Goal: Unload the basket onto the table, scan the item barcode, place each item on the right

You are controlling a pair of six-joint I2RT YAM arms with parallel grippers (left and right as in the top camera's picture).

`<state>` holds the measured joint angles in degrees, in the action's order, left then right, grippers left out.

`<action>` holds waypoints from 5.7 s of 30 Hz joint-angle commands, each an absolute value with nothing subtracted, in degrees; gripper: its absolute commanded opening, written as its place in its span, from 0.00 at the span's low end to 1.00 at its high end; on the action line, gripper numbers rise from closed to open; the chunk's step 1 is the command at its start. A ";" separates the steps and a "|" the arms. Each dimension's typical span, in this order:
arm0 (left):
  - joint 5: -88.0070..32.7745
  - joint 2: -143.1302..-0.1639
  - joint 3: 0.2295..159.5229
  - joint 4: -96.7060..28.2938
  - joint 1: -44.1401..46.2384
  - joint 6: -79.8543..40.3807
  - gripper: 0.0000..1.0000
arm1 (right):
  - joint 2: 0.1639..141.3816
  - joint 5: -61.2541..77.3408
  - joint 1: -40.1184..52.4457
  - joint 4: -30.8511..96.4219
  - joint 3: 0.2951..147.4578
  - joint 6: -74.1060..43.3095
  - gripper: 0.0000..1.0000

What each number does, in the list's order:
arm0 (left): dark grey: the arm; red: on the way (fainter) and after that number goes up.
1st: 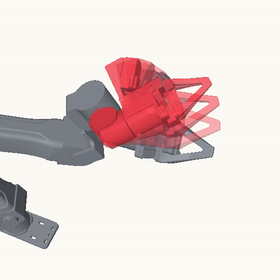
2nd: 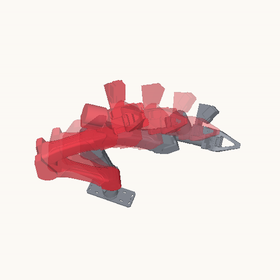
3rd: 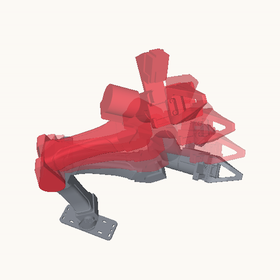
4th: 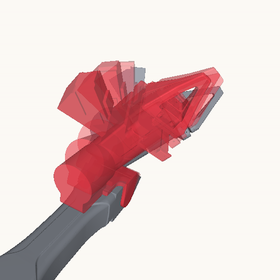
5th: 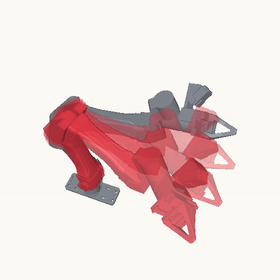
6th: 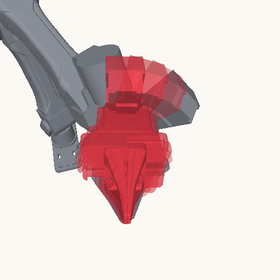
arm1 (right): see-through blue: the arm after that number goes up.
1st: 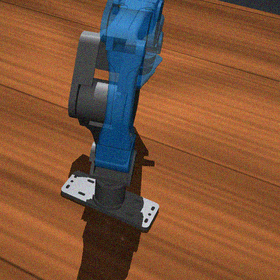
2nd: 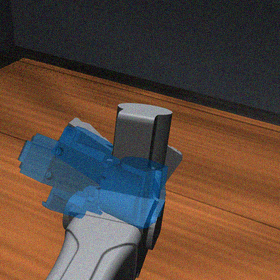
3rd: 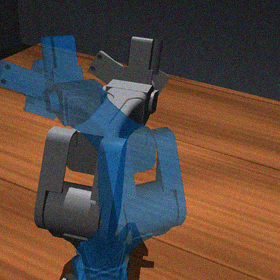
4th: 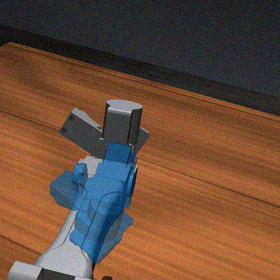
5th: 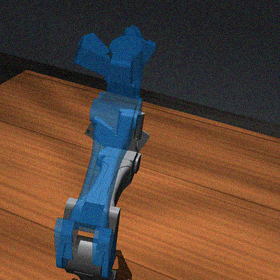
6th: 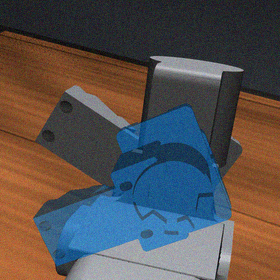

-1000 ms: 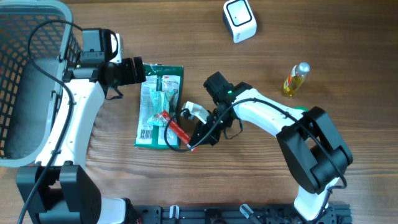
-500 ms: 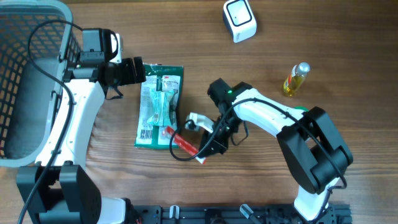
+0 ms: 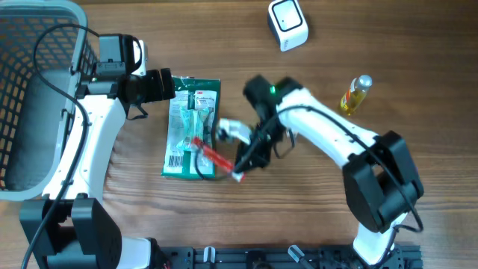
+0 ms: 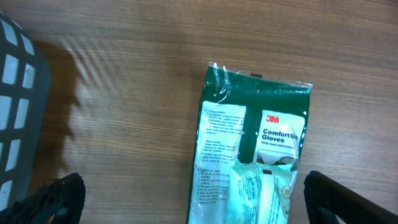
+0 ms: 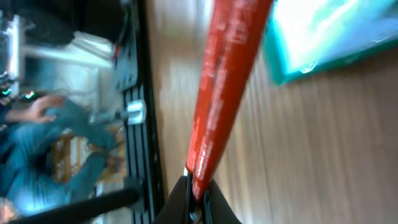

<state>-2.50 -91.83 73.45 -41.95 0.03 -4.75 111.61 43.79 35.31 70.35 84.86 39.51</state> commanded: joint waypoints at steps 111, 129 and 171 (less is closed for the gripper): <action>-2.98 -91.61 73.84 -41.80 -0.16 -3.81 1.00 | 102.59 -15.46 16.80 57.84 73.95 -18.09 0.04; -2.98 -91.61 73.84 -41.80 -0.16 -3.81 1.00 | 102.65 -5.41 16.82 49.84 71.70 -19.62 0.58; -2.98 -91.61 73.84 -41.80 -0.16 -3.81 1.00 | 104.51 -5.89 19.97 46.46 71.48 -27.40 0.04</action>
<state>-2.52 -91.83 73.47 -41.98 0.03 -4.75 102.80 -0.45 19.90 45.80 71.96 -24.95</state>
